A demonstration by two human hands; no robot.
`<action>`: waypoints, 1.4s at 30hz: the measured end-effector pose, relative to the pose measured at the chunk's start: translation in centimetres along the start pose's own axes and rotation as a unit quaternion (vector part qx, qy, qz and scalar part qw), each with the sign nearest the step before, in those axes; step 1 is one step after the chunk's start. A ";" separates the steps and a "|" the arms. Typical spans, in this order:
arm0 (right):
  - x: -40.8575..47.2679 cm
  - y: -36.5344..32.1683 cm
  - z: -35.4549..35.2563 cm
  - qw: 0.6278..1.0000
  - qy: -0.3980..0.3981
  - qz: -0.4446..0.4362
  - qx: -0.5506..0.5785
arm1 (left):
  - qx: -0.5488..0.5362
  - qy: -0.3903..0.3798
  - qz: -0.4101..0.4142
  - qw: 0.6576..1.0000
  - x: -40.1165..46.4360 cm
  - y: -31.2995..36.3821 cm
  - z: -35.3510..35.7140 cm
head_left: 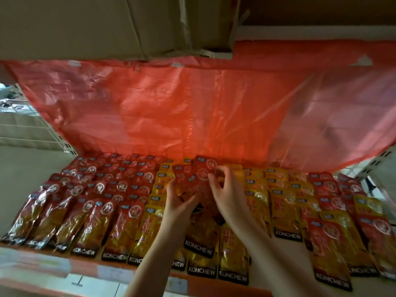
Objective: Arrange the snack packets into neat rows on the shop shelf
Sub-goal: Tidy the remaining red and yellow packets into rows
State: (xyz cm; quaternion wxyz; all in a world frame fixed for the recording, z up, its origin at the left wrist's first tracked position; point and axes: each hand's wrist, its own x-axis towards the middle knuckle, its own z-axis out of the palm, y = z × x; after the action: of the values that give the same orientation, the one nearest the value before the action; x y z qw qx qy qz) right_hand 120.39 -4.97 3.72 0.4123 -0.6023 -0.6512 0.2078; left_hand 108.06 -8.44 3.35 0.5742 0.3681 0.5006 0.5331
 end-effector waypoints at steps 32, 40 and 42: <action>-5.0 4.5 -1.4 0.991 -0.091 -0.089 -0.046 | 0.533 0.111 0.209 0.812 -0.8 1.0 -0.1; -8.3 9.9 -8.3 0.995 0.009 -0.059 -0.084 | 0.571 -0.096 0.244 0.778 -3.1 -2.5 7.9; -9.2 11.5 -10.2 0.992 0.042 -0.050 -0.107 | 0.570 -0.134 0.234 0.776 -3.8 -3.6 9.8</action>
State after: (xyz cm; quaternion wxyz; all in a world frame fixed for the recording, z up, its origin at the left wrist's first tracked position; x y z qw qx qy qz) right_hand 134.92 -13.88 -1.88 0.3825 -0.6179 -0.6810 0.0906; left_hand 118.71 -11.65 2.88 0.1777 0.8015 0.5295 0.2133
